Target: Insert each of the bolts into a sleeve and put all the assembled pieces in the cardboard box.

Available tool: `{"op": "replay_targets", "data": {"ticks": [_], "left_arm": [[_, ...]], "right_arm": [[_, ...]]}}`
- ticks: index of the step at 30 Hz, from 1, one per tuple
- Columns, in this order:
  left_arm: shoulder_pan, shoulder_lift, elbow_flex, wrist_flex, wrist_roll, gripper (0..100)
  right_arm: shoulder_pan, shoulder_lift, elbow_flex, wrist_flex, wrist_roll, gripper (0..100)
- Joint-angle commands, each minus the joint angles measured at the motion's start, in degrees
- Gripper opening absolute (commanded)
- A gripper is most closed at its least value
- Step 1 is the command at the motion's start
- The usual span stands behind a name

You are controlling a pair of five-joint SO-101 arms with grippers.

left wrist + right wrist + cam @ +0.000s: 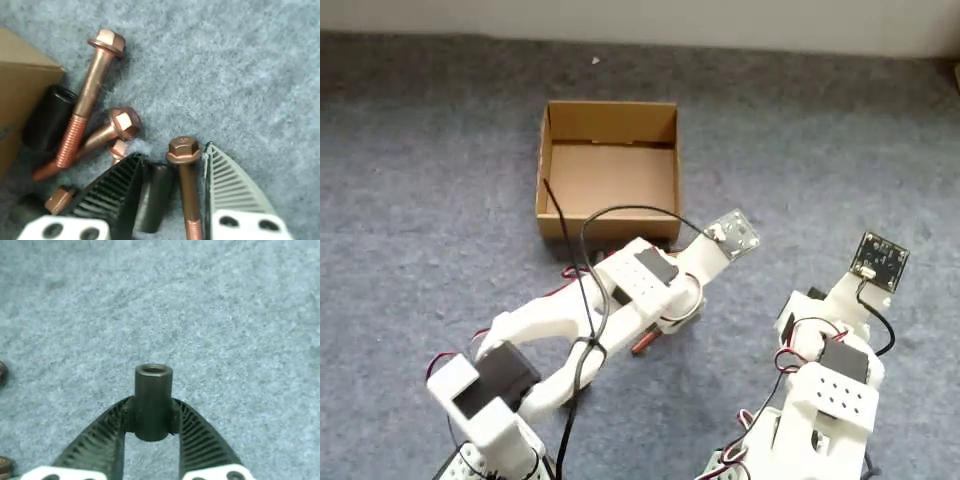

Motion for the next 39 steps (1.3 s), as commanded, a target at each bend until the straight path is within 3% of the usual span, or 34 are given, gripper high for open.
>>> {"op": "replay_targets", "data": {"ticks": [1, 11, 17, 23, 27, 35, 39], "left_arm": [[1.5, 1.6, -4.5, 6.0, 0.5, 17], [3.9, -3.1, -1.3, 6.9, 0.5, 15], [5.7, 1.1, -1.7, 6.9, 0.6, 15], [5.8, 5.6, -6.5, 7.3, 3.3, 1], [5.1, 5.2, -6.1, 7.3, 3.7, 1], [1.9, -12.9, 1.7, 7.0, 3.7, 1], [-0.4, -25.8, 7.4, 6.9, 3.7, 1]], "right_arm": [[0.4, -1.2, -2.5, -1.0, -0.6, 0.5], [0.4, -1.2, -2.5, -1.0, -0.6, 0.5], [0.4, -1.2, -2.5, -1.0, -0.6, 0.5], [0.4, -1.2, -2.5, -1.0, -0.6, 0.5], [0.4, -1.2, -2.5, -0.8, -0.6, 0.5], [0.4, -1.3, -2.9, -0.6, -0.6, 0.5], [-0.9, -1.3, -7.5, 6.1, -0.6, 0.5]]}}
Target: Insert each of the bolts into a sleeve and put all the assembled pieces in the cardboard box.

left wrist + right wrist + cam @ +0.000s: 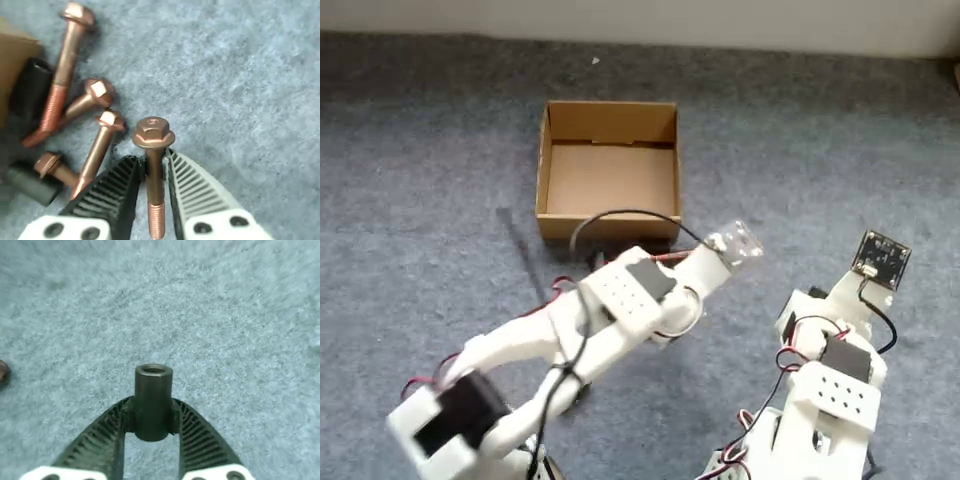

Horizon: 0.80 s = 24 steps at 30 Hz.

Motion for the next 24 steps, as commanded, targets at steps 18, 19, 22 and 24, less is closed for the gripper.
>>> {"op": "replay_targets", "data": {"ticks": [18, 19, 22, 24], "left_arm": [[-20.5, -64.6, 25.8, -8.0, 0.5, 1], [-21.5, -66.9, 26.5, -8.3, 0.5, 1], [-23.3, -72.2, 28.1, -8.4, 0.5, 1], [-23.7, -75.1, 29.3, -8.4, 0.6, 1]], "right_arm": [[-34.5, -1.3, -14.8, 6.9, -12.3, 0.5], [-37.8, -1.3, -15.0, 5.8, -12.3, 0.5], [-45.9, -1.3, -14.8, 0.7, -12.3, 0.5], [-48.4, -1.3, -14.6, -3.6, -12.3, 0.5]]}}
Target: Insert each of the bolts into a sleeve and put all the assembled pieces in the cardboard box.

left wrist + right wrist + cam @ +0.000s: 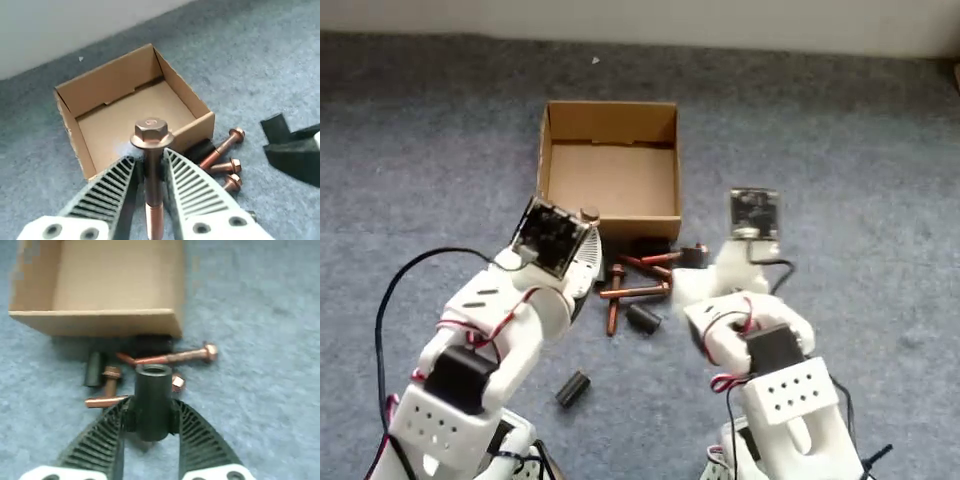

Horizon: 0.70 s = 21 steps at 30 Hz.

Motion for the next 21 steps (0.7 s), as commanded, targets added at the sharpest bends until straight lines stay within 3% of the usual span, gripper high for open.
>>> {"op": "replay_targets", "data": {"ticks": [1, 7, 15, 21], "left_arm": [[-1.5, -7.9, 1.5, -1.7, 0.6, 1], [-1.8, -12.3, 2.2, -1.7, 2.8, 1], [-1.7, -13.1, 1.9, -2.3, 6.2, 1], [-1.4, -13.1, 1.8, -8.7, 6.3, 1]], "right_arm": [[-5.1, -1.3, -2.2, -7.0, -0.5, 0.5], [-9.2, -5.8, 6.0, -13.3, -0.4, 0.5], [-12.4, -33.5, 27.0, -26.8, 11.0, 0.5], [-15.7, -46.1, 39.0, -28.1, 15.6, 0.4]]}}
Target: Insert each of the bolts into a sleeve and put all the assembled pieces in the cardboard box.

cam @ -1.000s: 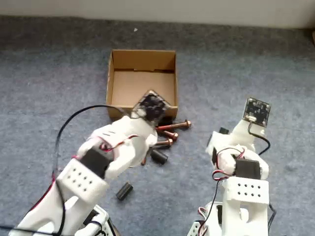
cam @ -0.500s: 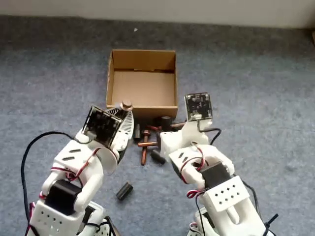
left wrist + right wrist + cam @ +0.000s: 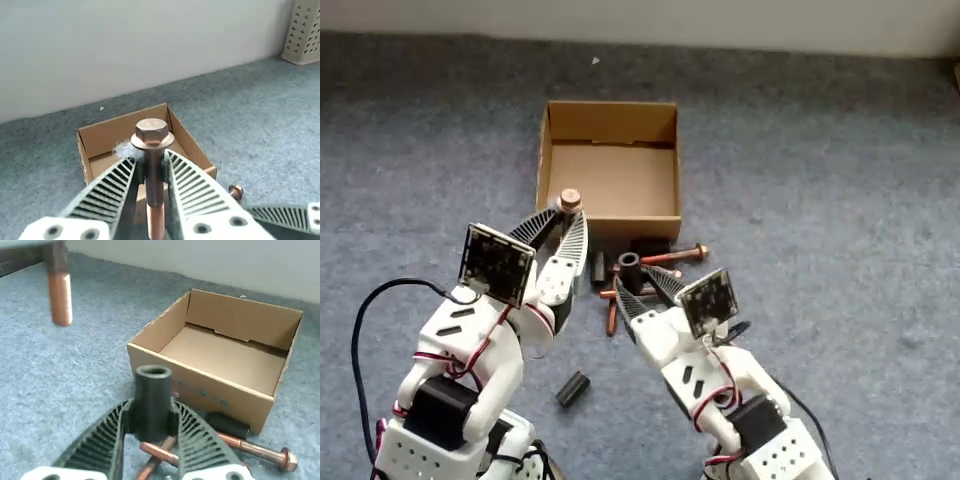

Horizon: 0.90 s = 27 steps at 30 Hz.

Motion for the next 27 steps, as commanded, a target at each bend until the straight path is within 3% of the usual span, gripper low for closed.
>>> {"op": "replay_targets", "data": {"ticks": [1, 6, 14, 21, 27], "left_arm": [[0.3, -0.6, -0.8, -4.1, 0.6, 1], [0.3, -0.7, -0.9, -4.1, 4.9, 1], [0.7, -5.0, -0.9, -4.1, 5.8, 1], [8.7, -19.5, 2.6, -3.0, 5.4, 1], [13.8, -19.3, 5.1, -3.0, 2.0, 1]], "right_arm": [[-3.7, -4.4, 4.4, -2.3, 1.6, 0.4], [-7.4, -4.4, 5.7, -10.4, 1.6, 0.4], [-8.8, -4.2, 6.9, -9.9, 1.4, 0.4], [-8.9, -4.2, 6.9, -7.3, 1.2, 0.4], [-10.7, -4.2, 6.9, -7.3, 1.2, 0.4]]}}
